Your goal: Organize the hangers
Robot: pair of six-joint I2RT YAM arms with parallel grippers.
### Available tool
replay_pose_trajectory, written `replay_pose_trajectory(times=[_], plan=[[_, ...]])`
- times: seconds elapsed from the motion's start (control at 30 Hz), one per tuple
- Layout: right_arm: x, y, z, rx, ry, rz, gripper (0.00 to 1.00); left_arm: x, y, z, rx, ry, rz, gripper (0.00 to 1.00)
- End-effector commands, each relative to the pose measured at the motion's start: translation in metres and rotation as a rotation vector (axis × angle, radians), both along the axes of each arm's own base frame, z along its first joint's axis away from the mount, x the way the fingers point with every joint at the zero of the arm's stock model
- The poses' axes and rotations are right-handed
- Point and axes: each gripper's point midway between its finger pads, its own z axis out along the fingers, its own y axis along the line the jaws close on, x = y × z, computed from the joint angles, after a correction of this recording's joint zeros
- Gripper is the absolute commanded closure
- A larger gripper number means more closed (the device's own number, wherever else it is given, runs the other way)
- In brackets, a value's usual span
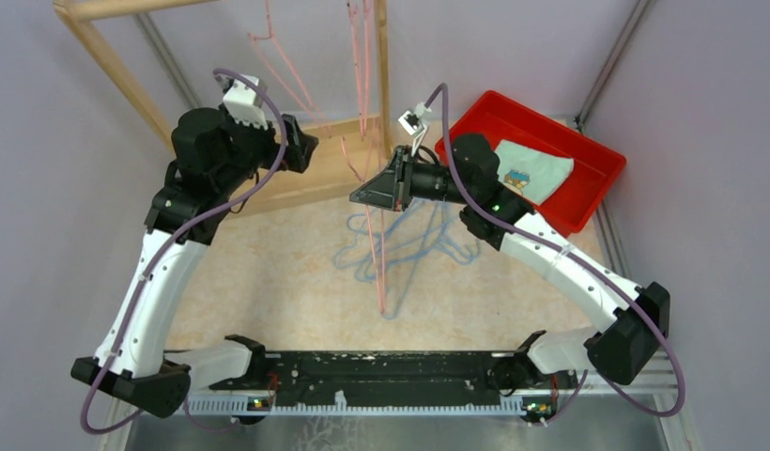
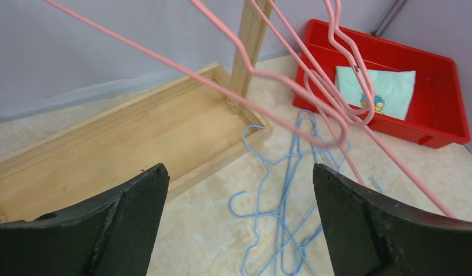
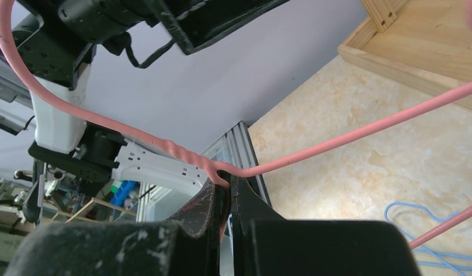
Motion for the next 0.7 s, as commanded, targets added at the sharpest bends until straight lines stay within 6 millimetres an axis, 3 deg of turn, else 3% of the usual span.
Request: replay_pose_trajectory(times=[0.0,0.13,0.33,0.5,0.67], plan=[[0.012,-0.004,0.032,0.053,-0.076,-0.070,1.00,-0.034,-0.017,0.026,-0.073,-0.021,-0.144,0.00],[0.044,-0.003,0.009,0.027,-0.010,-0.215,1.00,-0.076,-0.034,0.011,-0.118,0.057,-0.307,0.00],[0.080,0.001,-0.015,0.023,0.053,-0.358,1.00,-0.125,-0.037,-0.021,-0.199,0.149,-0.401,0.00],[0.096,0.010,-0.017,0.050,0.082,-0.391,1.00,-0.148,-0.044,-0.051,-0.267,0.227,-0.467,0.00],[0.106,0.020,-0.005,0.066,0.056,-0.428,1.00,-0.148,-0.043,-0.075,-0.309,0.244,-0.438,0.00]])
